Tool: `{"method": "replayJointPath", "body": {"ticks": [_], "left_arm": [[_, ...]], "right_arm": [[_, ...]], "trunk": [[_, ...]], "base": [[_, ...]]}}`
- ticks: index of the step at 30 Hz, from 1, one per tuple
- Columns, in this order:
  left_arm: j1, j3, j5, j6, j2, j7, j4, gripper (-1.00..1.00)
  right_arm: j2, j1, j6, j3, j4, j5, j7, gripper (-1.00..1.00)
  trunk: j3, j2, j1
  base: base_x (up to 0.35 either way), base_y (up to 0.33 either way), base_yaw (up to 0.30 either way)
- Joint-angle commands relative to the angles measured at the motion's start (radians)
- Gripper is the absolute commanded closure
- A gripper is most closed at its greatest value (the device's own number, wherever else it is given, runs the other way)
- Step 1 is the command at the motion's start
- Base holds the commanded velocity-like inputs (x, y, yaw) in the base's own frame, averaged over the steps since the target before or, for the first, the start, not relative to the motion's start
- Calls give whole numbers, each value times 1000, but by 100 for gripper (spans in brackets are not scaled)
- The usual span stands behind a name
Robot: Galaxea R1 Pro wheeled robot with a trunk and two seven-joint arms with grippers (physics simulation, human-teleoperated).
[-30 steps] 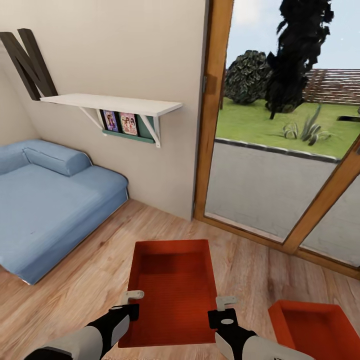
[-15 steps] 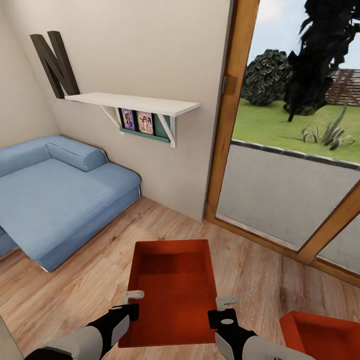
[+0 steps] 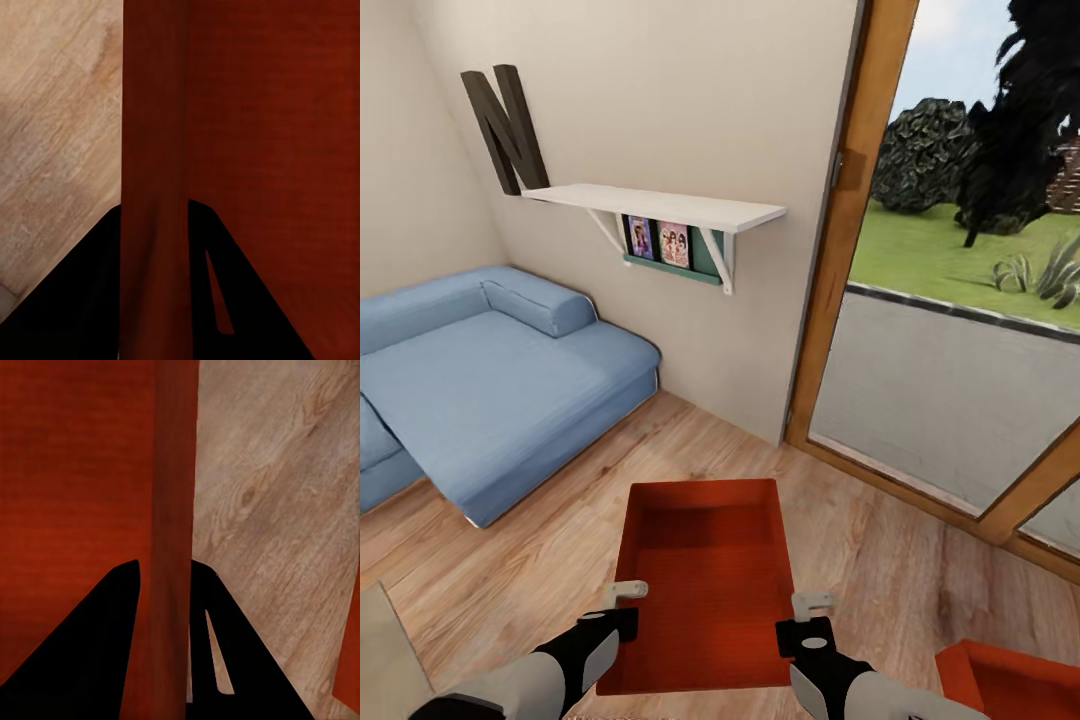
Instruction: Move the two storage containers from the living room to the garage. In the garage, place one container on the floor and stack the other container on top of it (either order is fine).
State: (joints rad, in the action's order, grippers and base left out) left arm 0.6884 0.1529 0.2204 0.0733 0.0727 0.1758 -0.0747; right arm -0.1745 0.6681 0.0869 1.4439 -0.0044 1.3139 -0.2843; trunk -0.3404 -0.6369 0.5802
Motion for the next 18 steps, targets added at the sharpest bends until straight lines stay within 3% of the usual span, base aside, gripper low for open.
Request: {"method": "replayJointPath", "body": {"ticks": [1,18], "left_arm": [[0,-42,13,6,-7,10,1,100],[0,-42,13,6,-7,10,1,100]], "right_arm": [[0,1,28,-5,-2,-4,-12,100],[0,1,29,-5,-2,-4,-12,100]], "trunk": [[-1,-1,0],[-1,-1,0]], "base": [[0,0,269],[0,0,271]]}}
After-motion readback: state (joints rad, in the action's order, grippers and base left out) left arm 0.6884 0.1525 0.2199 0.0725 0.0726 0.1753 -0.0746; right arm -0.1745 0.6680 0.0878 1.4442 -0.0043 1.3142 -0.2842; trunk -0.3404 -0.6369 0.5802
